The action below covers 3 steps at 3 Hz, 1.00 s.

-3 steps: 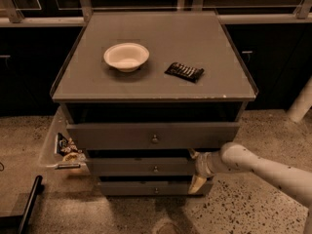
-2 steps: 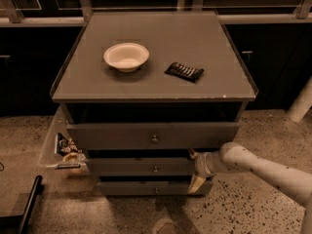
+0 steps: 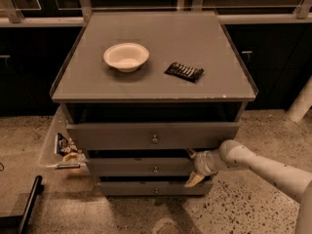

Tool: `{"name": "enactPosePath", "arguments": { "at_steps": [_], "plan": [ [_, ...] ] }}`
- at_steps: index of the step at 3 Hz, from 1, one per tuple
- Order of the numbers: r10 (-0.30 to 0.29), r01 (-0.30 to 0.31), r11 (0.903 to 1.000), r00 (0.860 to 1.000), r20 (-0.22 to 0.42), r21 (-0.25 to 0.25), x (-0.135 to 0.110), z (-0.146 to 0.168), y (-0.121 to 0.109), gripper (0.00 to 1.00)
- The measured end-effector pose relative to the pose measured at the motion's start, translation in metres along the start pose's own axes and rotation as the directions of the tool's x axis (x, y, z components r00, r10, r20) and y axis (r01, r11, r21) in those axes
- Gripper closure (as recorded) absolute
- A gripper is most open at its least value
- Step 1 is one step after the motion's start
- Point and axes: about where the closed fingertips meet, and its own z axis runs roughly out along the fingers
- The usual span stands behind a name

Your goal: Open middle drawer

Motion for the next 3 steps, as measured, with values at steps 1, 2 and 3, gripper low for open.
{"name": "enactPosePath", "arguments": {
  "at_steps": [1,2,3],
  "plan": [
    [0.0,0.0,1.0,1.0,0.0,0.0,0.0,0.0,0.0,0.42],
    [0.0,0.0,1.0,1.0,0.0,0.0,-0.0025,-0.0035,-0.0037,0.65],
    [0.0,0.0,1.0,1.0,0.0,0.0,-0.0043,-0.006,-0.0051,0.88]
  ]
}}
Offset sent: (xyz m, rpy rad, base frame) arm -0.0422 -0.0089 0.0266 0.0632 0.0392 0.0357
